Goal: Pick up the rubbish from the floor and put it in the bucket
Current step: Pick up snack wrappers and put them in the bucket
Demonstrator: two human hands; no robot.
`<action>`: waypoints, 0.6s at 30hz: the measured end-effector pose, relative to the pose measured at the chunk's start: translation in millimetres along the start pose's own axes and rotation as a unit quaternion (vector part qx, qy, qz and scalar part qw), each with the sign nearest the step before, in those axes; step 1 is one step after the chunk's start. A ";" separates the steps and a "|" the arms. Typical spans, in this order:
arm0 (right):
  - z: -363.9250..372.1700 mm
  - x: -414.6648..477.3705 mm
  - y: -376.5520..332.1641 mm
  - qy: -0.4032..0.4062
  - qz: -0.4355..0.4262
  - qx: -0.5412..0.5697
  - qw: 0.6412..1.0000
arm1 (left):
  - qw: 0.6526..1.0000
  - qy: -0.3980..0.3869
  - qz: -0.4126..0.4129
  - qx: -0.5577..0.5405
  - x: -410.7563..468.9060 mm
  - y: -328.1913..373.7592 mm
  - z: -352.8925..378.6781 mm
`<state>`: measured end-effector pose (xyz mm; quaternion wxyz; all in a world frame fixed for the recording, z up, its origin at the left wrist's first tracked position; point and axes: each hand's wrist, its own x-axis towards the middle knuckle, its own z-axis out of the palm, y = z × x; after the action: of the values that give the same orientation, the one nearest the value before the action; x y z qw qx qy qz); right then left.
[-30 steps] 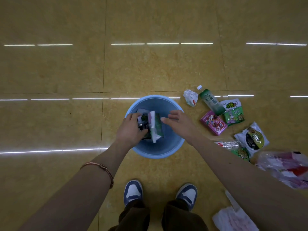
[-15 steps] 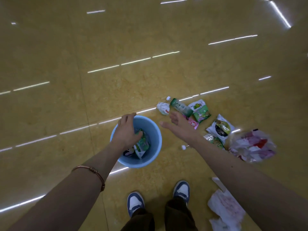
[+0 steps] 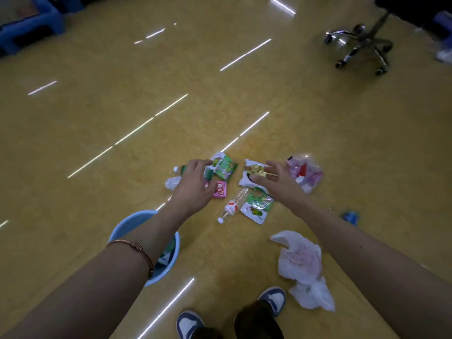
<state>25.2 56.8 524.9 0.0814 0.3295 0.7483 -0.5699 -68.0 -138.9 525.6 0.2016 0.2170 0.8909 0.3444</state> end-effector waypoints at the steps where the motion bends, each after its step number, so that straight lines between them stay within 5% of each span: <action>1: -17.4 -3.2 4.8 0.014 0.001 0.004 1.000 | 1.000 -0.009 0.009 0.006 5.1 14.7 8.8; 11: -177.0 -18.1 44.2 0.106 0.015 0.026 0.994 | 0.992 -0.085 0.078 0.057 52.7 145.7 95.6; 18: -229.6 -13.5 81.1 0.123 0.029 0.023 0.992 | 0.992 -0.102 0.062 0.039 75.6 169.8 147.5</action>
<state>141.4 270.3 544.2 -0.0024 0.4207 0.7293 -0.5395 -13.2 92.0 528.3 0.2611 0.3133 0.8631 0.2977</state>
